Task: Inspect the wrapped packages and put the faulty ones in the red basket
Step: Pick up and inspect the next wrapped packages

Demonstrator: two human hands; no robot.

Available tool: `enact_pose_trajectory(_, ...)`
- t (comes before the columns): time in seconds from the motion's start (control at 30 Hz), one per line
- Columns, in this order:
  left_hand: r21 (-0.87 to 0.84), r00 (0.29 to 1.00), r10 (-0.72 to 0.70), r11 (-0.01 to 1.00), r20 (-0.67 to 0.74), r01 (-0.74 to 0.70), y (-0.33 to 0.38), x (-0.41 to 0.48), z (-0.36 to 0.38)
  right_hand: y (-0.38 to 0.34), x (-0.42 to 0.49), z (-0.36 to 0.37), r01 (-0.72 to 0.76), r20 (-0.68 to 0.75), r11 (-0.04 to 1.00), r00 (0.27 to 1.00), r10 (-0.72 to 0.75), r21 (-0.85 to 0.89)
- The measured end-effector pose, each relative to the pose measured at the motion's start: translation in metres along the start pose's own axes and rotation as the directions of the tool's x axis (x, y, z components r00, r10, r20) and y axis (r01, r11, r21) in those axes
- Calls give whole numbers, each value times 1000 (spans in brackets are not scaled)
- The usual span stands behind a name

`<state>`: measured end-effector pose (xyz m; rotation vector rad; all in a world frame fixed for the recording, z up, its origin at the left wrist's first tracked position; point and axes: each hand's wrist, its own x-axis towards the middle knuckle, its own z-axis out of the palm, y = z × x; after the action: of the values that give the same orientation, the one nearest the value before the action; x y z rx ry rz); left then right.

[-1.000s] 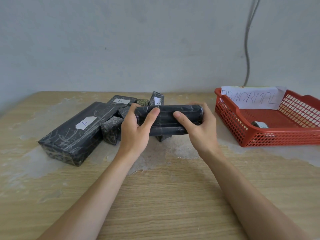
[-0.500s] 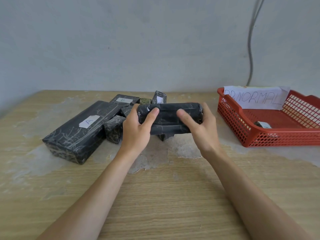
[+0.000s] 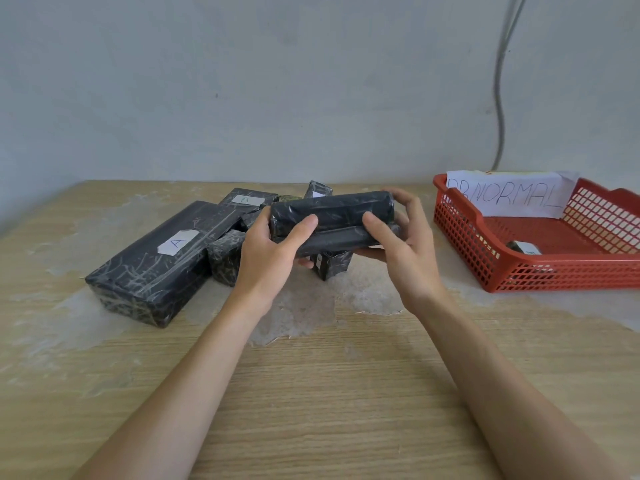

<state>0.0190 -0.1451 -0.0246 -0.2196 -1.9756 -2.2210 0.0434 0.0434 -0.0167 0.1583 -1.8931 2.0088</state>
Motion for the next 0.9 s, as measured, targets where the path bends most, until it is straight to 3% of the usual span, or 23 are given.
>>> enact_pose_trajectory(0.13,14,998,44,999,50,-45,2,-3,2,2,2,-2,-39,-80,999,996,39,8)
enact_pose_trajectory(0.3,27,998,50,998,35,-51,-2,-3,5,6,3,-3,-31,-54,999,998,28,-43)
enact_pose_trajectory(0.47,-70,991,26,997,130,-17,-1,-2,2,5,3,-2,-18,-98,999,995,14,-38)
enact_pose_trajectory(0.63,-111,997,-1,994,73,9,2,-2,6,2,3,-8,23,-82,996,996,-30,-88)
enact_pose_trajectory(0.9,10,995,-49,999,86,48,-9,-1,6,9,4,-7,39,-173,984,982,-70,-175)
